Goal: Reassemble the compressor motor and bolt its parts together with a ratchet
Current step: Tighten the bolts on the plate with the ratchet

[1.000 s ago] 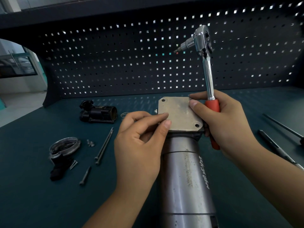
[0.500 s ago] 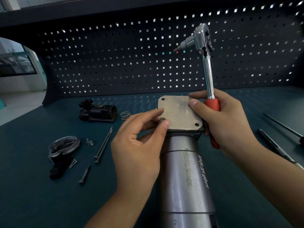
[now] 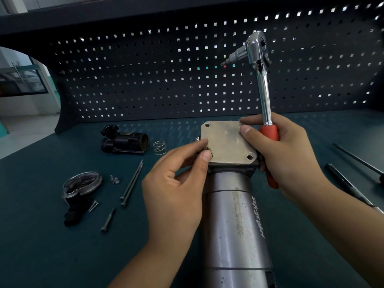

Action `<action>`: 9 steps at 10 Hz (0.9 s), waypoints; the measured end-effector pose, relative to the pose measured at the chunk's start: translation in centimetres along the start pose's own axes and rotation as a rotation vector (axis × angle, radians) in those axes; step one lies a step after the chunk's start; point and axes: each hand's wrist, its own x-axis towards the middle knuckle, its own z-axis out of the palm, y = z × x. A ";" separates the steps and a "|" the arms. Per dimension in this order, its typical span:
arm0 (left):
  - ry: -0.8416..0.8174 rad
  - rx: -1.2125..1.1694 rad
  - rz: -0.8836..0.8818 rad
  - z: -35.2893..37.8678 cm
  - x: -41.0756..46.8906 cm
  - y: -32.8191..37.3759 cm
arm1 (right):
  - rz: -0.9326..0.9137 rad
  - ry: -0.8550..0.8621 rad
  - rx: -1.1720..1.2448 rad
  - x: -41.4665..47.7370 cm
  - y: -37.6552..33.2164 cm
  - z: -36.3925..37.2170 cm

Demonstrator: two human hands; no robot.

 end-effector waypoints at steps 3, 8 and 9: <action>0.002 0.047 0.081 0.0 -0.2 -0.1 | -0.001 -0.005 0.004 0.0 0.0 0.0; 0.004 0.097 0.068 0.2 -0.2 0.0 | 0.004 -0.006 0.005 -0.1 -0.1 0.1; -0.007 0.065 0.051 0.4 -0.2 -0.2 | 0.002 -0.005 -0.013 -0.1 -0.2 0.0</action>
